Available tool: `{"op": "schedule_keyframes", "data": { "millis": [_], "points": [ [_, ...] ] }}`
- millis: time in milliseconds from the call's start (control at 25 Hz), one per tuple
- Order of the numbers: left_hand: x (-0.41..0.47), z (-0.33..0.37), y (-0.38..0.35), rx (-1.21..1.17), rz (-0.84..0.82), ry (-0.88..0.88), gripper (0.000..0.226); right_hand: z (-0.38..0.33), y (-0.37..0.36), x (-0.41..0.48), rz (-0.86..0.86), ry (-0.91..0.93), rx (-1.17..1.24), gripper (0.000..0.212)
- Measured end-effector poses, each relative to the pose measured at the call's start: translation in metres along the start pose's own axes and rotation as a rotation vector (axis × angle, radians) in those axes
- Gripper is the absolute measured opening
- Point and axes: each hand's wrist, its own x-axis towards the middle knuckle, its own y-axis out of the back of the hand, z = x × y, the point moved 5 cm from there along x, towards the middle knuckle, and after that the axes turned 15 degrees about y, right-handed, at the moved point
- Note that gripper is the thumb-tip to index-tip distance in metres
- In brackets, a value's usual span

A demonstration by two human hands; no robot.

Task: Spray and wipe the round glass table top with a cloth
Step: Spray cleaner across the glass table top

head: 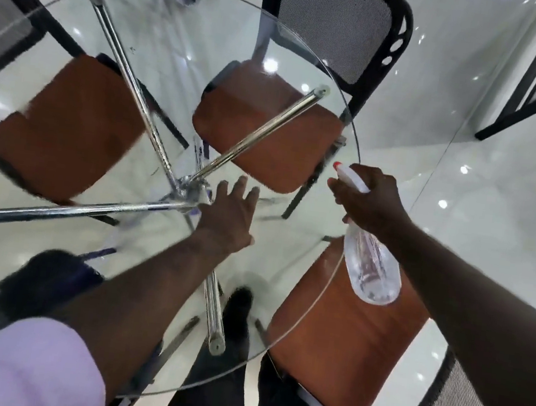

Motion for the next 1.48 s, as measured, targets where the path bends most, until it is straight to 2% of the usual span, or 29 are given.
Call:
{"op": "schedule_keyframes", "data": {
  "millis": [200,280,360,440,560,640,760,920,1080,1240,1320,1400,1480],
  "points": [
    [-0.007,0.003,-0.005,-0.063,0.039,0.021,0.105,-0.051,-0.025,0.059,-0.066,0.143,-0.093,0.031],
    [-0.004,0.002,-0.005,-0.066,0.061,0.015,0.105,-0.063,-0.028,0.068,-0.096,0.164,-0.122,0.031],
    [0.001,0.002,-0.008,-0.056,0.065,-0.003,0.109,-0.057,-0.022,0.070,-0.053,0.155,-0.112,0.033],
    [0.002,0.003,-0.010,-0.054,0.057,-0.001,0.109,-0.034,-0.009,0.060,0.047,0.045,-0.029,0.025],
    [0.000,0.006,-0.008,-0.095,0.056,0.036,0.107,0.012,0.007,0.022,0.225,-0.201,0.241,0.019],
    [-0.004,0.005,-0.007,-0.116,0.060,0.038,0.107,0.032,0.008,-0.014,0.212,-0.241,0.291,0.021],
    [-0.026,0.003,-0.015,-0.100,0.066,0.029,0.101,0.046,-0.004,-0.077,0.088,-0.178,0.251,0.017],
    [-0.103,0.001,-0.049,-0.201,0.284,-0.013,0.074,0.052,-0.034,-0.160,0.024,-0.080,0.232,0.043],
    [-0.197,-0.006,-0.099,-0.306,0.249,-0.034,0.059,0.052,-0.054,-0.217,-0.040,0.031,0.226,0.038],
    [-0.256,-0.021,-0.132,-0.271,-0.001,0.008,0.077,0.044,-0.056,-0.255,-0.086,0.093,0.194,0.038],
    [-0.269,-0.024,-0.122,-0.333,-0.058,0.025,0.069,0.036,-0.051,-0.267,-0.068,0.121,0.160,0.038],
    [-0.280,-0.025,-0.100,-0.405,-0.008,0.014,0.047,0.021,-0.037,-0.281,-0.034,0.159,0.122,0.037],
    [-0.292,-0.026,-0.078,-0.459,0.107,-0.014,0.044,0.001,-0.019,-0.300,0.029,0.210,0.100,0.031]
  ]
}}
